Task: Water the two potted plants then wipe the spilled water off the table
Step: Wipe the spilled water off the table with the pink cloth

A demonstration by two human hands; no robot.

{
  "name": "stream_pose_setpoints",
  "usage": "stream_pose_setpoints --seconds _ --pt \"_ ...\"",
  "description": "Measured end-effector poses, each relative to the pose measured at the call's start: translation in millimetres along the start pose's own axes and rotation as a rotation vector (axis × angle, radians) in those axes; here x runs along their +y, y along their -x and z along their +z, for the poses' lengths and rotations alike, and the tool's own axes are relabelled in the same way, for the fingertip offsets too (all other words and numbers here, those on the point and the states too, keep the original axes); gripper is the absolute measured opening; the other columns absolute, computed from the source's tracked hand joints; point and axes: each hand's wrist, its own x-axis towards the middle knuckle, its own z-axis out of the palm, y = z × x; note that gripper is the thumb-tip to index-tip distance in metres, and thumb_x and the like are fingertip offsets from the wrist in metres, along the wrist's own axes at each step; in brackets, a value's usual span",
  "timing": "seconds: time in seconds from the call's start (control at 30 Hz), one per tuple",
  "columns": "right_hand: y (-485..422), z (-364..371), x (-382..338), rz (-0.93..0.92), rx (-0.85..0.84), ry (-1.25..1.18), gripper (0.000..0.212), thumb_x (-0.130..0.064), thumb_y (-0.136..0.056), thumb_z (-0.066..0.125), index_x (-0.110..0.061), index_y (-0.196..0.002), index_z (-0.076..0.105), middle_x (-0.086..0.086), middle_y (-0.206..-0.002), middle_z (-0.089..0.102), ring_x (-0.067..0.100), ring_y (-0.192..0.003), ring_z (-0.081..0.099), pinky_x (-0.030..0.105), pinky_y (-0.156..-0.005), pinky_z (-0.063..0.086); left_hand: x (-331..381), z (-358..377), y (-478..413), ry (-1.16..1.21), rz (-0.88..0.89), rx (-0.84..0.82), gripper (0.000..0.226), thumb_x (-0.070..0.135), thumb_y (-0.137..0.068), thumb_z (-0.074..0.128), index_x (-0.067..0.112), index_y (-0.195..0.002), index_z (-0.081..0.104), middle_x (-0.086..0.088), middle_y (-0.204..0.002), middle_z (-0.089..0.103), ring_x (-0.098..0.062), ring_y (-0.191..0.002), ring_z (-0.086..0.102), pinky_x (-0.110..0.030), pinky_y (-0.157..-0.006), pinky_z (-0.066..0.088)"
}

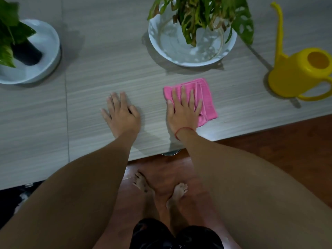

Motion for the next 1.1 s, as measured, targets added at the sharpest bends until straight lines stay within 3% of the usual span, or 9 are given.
stream_pose_setpoints --seconds 0.1,0.27,0.43,0.57,0.7,0.77,0.9,1.1 --pt "0.7 -8.4 37.4 -0.133 -0.014 0.041 0.051 -0.044 -0.1 0.013 -0.034 -0.15 0.007 -0.009 -0.159 0.005 0.016 -0.146 -0.004 0.042 -0.115 -0.012 0.6 -1.1 0.5 -0.006 0.001 -0.008 0.058 0.028 -0.1 0.032 0.025 -0.156 0.021 -0.004 -0.166 0.012 -0.021 -0.154 0.005 -0.052 -0.123 -0.001" --pt "-0.4 -16.9 83.2 0.168 0.099 0.005 0.052 -0.046 -0.101 0.016 -0.034 -0.15 0.008 -0.005 -0.159 0.008 0.022 -0.147 -0.003 0.046 -0.118 -0.006 -0.1 -0.9 0.3 -0.005 -0.001 -0.009 0.058 0.028 -0.1 0.031 0.025 -0.157 0.021 -0.004 -0.166 0.011 -0.021 -0.154 0.004 -0.052 -0.123 -0.001" --pt "7.8 -3.4 36.3 0.37 0.174 -0.029 0.052 -0.044 -0.1 0.02 -0.031 -0.15 0.012 0.0 -0.16 0.006 0.029 -0.147 0.0 0.054 -0.113 -0.01 -0.3 -0.1 1.1 0.016 0.001 -0.001 0.058 0.028 -0.099 0.032 0.025 -0.156 0.022 -0.004 -0.165 0.013 -0.021 -0.154 0.005 -0.054 -0.122 0.001" --pt "20.9 9.7 2.1 0.165 0.088 -0.03 0.051 -0.046 -0.1 0.021 -0.035 -0.149 0.015 -0.003 -0.159 0.009 0.029 -0.147 -0.001 0.056 -0.111 -0.013 2.2 -3.3 3.2 0.018 -0.003 -0.004 0.057 0.026 -0.099 0.034 0.023 -0.156 0.024 -0.004 -0.165 0.014 -0.021 -0.153 0.006 -0.052 -0.123 0.0" --pt "24.5 0.0 31.5 -0.022 0.053 -0.001 0.053 -0.047 -0.097 0.021 -0.036 -0.148 0.022 -0.011 -0.157 0.016 0.019 -0.147 0.004 0.05 -0.116 -0.007 6.1 -10.8 -6.1 -0.008 -0.015 0.002 0.052 0.028 -0.096 0.037 0.018 -0.148 0.037 -0.011 -0.16 0.026 -0.027 -0.149 0.021 -0.051 -0.121 0.011" --pt "14.9 -5.6 44.4 0.003 0.07 -0.002 0.052 -0.046 -0.098 0.019 -0.034 -0.149 0.021 -0.01 -0.157 0.017 0.018 -0.147 0.003 0.05 -0.117 -0.003 11.8 -15.1 -16.0 -0.013 -0.025 0.029 0.049 0.031 -0.097 0.036 0.015 -0.143 0.043 -0.014 -0.155 0.032 -0.031 -0.144 0.028 -0.05 -0.119 0.018" --pt "-16.1 -4.3 29.9 0.208 0.079 -0.021 0.052 -0.047 -0.099 0.016 -0.036 -0.15 0.01 -0.005 -0.16 0.006 0.027 -0.146 -0.006 0.053 -0.114 -0.011 21.2 -9.5 -21.2 -0.039 0.013 -0.003 0.052 0.039 -0.103 0.031 0.024 -0.153 0.029 -0.013 -0.163 0.016 -0.025 -0.152 0.01 -0.054 -0.121 0.005" --pt "-44.3 4.9 -9.4 0.119 0.07 0.028 0.052 -0.046 -0.1 0.015 -0.034 -0.15 0.007 -0.002 -0.16 0.004 0.03 -0.146 -0.003 0.057 -0.113 -0.01 19.5 -2.3 -27.5 -0.029 0.012 0.003 0.054 0.039 -0.102 0.031 0.027 -0.155 0.027 -0.01 -0.164 0.014 -0.024 -0.153 0.006 -0.056 -0.121 0.0"
